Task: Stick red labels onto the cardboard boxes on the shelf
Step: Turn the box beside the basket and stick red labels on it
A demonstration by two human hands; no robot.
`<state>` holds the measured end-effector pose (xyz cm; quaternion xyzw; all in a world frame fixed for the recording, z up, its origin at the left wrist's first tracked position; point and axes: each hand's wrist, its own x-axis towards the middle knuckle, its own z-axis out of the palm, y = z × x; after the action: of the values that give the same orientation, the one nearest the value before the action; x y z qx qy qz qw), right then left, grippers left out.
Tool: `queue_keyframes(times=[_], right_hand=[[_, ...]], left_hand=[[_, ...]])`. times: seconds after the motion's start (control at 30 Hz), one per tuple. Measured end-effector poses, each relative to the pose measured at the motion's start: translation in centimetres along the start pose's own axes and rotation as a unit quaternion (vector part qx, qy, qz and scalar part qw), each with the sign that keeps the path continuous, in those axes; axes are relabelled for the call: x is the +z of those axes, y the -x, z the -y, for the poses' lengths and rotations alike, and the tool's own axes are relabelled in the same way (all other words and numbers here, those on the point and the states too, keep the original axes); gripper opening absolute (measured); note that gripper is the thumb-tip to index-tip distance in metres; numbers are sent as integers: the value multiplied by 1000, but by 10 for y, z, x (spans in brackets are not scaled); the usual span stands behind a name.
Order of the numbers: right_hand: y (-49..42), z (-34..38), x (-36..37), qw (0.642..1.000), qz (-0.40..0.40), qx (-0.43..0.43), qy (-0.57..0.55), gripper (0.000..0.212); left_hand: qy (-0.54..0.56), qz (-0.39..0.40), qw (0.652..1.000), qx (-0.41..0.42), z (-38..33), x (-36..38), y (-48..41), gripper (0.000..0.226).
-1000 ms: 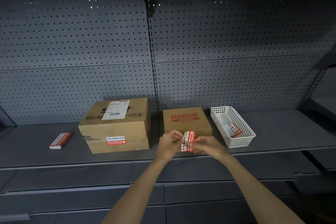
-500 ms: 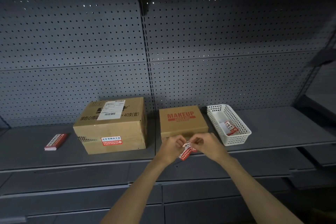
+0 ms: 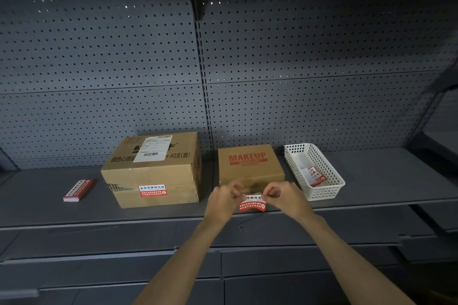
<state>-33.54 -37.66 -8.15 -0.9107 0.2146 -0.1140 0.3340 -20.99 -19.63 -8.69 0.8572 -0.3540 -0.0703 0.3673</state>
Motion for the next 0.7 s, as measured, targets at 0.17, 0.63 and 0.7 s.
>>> queue_keyframes(times=[0.17, 0.63, 0.7], right_hand=[[-6, 2, 6, 985, -70, -65, 143, 13], [-25, 3, 1, 960, -90, -124, 233, 15], [-27, 4, 1, 960, -82, -124, 236, 13]], left_hand=[[11, -16, 1000, -9, -5, 2, -3, 61], [-128, -52, 987, 78, -8, 12, -14, 56], [-131, -60, 986, 82, -9, 12, -16, 67]])
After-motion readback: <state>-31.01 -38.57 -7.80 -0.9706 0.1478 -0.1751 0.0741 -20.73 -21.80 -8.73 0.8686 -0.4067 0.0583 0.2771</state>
